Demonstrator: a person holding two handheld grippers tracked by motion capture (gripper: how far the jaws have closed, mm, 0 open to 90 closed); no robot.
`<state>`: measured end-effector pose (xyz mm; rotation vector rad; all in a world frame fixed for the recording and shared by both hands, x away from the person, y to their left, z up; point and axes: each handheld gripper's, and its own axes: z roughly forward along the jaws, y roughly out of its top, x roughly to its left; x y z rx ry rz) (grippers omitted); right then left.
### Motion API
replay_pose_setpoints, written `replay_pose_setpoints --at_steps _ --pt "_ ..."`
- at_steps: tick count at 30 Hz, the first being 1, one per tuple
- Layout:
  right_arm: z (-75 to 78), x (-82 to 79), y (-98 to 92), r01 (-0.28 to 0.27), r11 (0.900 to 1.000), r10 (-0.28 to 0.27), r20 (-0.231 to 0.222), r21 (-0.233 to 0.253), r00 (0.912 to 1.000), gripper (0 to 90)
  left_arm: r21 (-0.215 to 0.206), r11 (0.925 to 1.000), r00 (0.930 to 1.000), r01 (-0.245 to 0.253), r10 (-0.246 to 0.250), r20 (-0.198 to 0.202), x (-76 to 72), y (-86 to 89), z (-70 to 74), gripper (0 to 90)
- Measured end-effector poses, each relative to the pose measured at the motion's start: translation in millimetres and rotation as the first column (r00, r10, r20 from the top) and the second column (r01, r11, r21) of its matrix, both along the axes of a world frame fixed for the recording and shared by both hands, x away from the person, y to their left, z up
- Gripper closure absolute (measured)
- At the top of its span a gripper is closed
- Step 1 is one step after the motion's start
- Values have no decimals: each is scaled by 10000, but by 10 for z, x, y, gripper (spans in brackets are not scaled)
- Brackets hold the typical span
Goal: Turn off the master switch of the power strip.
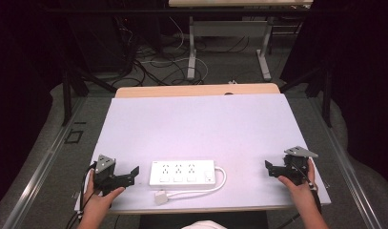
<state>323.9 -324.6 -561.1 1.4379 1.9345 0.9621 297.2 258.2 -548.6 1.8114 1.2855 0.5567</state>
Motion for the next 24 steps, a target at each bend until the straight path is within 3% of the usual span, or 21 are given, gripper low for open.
replay_pose_setpoints --at_steps 24 --pt "-4 -6 -1 -4 9998 6 -103 180 9999 18 19 10000 10000 11 -11 -2 4 4 0 20"
